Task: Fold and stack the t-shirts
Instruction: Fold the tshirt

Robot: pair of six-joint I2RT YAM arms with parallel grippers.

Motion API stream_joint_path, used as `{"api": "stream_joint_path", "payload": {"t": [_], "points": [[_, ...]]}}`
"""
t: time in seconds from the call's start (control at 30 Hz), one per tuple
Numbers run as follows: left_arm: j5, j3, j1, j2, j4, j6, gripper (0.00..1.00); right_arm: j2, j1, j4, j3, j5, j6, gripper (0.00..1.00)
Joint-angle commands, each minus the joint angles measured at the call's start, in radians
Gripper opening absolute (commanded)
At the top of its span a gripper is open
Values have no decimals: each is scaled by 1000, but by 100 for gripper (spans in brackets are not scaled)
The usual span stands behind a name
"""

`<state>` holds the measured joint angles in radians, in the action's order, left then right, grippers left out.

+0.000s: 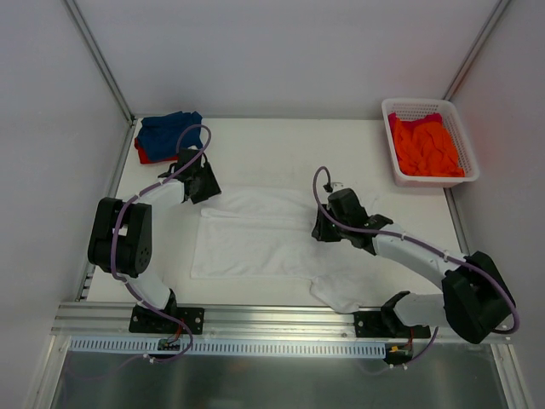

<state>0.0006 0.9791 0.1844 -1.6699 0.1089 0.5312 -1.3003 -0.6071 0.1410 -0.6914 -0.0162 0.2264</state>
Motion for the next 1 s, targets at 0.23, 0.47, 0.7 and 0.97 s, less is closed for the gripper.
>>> {"api": "stream_joint_path", "payload": {"t": [0.23,0.47,0.7,0.97], "points": [[26,24,10,39,-17,-16,48,125,-186,97,30,163,102,27],[30,27,10,38,-17,-16,48,76,-158,161,-98,306,-16,30],[29,27,9,44,-17,-17,49,-36,-25,160,-171,321,-94,29],[33,32,10,35,-18,-16,49,-125,136,88,-161,269,-137,29]]}}
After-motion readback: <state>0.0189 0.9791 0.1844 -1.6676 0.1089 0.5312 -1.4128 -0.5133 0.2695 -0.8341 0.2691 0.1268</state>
